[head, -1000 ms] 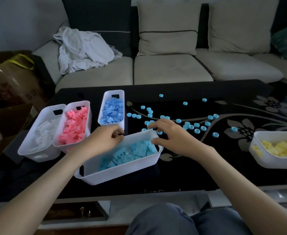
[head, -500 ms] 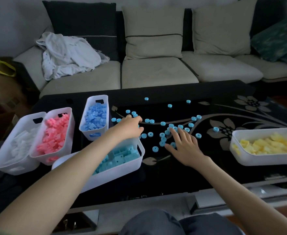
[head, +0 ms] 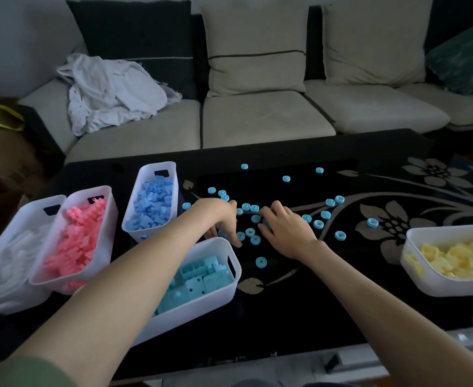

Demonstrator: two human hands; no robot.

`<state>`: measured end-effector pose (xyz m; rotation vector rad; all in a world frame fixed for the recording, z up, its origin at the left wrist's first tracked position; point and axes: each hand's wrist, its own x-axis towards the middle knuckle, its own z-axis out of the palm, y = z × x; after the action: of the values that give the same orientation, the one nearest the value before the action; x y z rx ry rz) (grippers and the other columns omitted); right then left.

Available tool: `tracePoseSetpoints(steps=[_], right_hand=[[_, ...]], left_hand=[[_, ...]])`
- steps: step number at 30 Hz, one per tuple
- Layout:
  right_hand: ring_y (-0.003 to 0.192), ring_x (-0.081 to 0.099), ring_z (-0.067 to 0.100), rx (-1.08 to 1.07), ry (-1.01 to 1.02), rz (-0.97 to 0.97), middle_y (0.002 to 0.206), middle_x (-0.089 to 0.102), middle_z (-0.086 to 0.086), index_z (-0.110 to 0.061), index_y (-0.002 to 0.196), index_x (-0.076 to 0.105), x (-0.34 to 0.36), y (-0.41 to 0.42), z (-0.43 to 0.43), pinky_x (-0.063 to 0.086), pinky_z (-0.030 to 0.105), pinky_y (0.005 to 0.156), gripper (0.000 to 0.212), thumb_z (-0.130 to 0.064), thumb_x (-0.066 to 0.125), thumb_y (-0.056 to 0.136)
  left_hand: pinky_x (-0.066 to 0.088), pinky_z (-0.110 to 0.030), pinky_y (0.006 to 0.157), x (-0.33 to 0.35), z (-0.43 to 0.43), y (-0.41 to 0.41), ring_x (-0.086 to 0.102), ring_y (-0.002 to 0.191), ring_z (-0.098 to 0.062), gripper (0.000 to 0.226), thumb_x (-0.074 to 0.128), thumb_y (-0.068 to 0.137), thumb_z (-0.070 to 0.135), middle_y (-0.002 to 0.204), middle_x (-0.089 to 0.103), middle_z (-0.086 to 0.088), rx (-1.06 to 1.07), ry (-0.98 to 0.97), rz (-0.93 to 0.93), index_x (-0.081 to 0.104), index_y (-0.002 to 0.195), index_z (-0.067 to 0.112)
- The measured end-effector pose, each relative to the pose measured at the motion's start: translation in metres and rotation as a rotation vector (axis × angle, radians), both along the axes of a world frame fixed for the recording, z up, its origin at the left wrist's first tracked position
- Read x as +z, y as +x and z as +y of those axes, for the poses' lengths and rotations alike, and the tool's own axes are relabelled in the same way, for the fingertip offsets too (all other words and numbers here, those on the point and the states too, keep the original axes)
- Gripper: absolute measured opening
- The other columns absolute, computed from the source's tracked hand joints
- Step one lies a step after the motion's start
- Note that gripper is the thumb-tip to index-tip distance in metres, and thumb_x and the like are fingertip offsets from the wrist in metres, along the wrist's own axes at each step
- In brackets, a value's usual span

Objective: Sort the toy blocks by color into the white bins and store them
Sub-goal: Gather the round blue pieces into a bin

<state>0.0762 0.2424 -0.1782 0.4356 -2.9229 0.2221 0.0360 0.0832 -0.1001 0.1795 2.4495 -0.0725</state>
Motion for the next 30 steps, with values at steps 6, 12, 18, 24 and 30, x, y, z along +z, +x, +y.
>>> tracePoseSetpoints(steps=[6,12,18,24,30], right_hand=[[0.091,0.059,0.021,-0.042,-0.01,0.022,0.106,0.05,0.001,-0.014,0.114,0.044,-0.001,-0.006,-0.003,0.045,0.03,0.062,0.031,-0.04,0.037,0.097],[0.077,0.061,0.022,-0.098,0.049,0.061,0.094,0.056,-0.001,-0.014,0.105,0.044,0.0,-0.005,-0.007,0.029,0.028,0.052,0.027,-0.039,0.035,0.098],[0.05,0.055,0.022,-0.124,0.131,0.112,0.068,0.054,-0.002,-0.011,0.087,0.048,0.001,-0.002,-0.012,0.011,0.025,0.039,0.018,-0.027,0.047,0.097],[0.039,0.026,0.011,-0.148,0.041,0.123,0.062,0.047,0.0,-0.012,0.084,0.04,0.001,0.0,-0.006,0.014,0.024,0.039,0.023,-0.026,0.037,0.101],[0.048,0.055,0.025,-0.183,-0.177,0.102,0.061,0.054,0.005,-0.008,0.087,0.045,0.007,-0.002,-0.004,0.038,0.031,0.042,0.026,-0.028,0.035,0.102]], left_hand=[[0.053,-0.03,0.077,-0.002,-0.003,0.0,0.062,0.084,-0.019,0.077,0.07,0.082,0.04,0.108,0.058,-0.006,-0.052,0.111,0.022,0.023,0.14,0.023],[0.048,-0.023,0.057,-0.005,-0.012,0.001,0.055,0.065,-0.013,0.04,0.068,0.084,0.029,0.083,0.052,0.0,-0.024,0.263,0.056,0.042,0.114,0.02],[0.05,-0.027,0.063,-0.01,-0.016,0.004,0.054,0.067,-0.012,0.038,0.069,0.083,0.028,0.087,0.052,0.0,-0.007,0.337,0.124,0.048,0.115,0.02],[0.052,-0.027,0.063,-0.007,-0.019,0.006,0.057,0.064,-0.014,0.035,0.068,0.084,0.023,0.088,0.053,0.0,0.032,0.414,0.176,0.049,0.113,0.019],[0.057,-0.028,0.069,0.009,-0.027,0.012,0.059,0.066,-0.013,0.031,0.069,0.084,0.022,0.088,0.054,-0.001,0.091,0.554,0.217,0.049,0.108,0.019]])
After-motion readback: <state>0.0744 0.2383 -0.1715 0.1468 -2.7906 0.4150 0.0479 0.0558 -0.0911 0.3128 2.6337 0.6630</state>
